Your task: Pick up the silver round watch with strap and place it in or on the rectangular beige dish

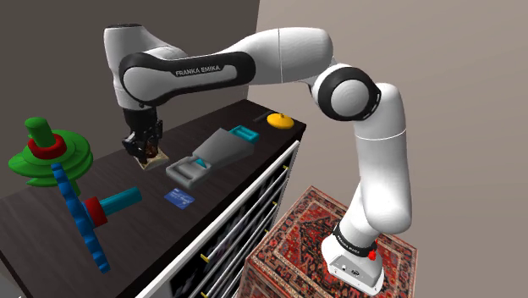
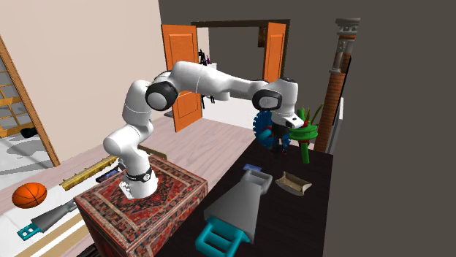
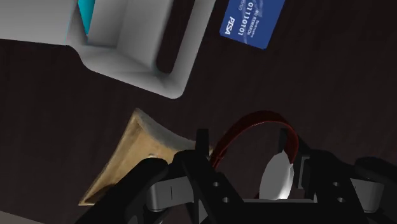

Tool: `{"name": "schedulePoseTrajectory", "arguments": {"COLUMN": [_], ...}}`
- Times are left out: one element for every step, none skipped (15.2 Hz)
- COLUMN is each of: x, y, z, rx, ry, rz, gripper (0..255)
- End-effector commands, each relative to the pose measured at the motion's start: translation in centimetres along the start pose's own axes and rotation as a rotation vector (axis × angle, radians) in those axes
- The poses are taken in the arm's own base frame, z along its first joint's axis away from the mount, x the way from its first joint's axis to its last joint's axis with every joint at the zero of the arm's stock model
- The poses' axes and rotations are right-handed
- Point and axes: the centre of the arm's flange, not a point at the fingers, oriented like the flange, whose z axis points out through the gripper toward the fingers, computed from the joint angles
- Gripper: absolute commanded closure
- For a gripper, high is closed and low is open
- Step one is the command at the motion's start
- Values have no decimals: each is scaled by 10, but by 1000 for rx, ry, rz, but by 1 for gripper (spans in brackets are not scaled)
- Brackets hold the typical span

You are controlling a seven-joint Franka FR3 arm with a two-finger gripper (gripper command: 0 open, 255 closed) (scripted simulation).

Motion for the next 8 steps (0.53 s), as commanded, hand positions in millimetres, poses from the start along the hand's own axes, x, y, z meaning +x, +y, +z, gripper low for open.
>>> {"name": "schedulePoseTrajectory", "arguments": {"x": [14,22,30,38,46,54,64,64], "y": [23,34,44,55,65,76,89,89], "z": [-4,-3,-3,-3,-3,-3,-3,3], "rx": [0,0,0,0,0,0,0,0], "ry": [-1,-1,-1,-1,-1,-1,-1,-1], "rz": [0,0,0,0,0,0,0,0], "gripper": [255,255,255,255,255,255,255,255]}}
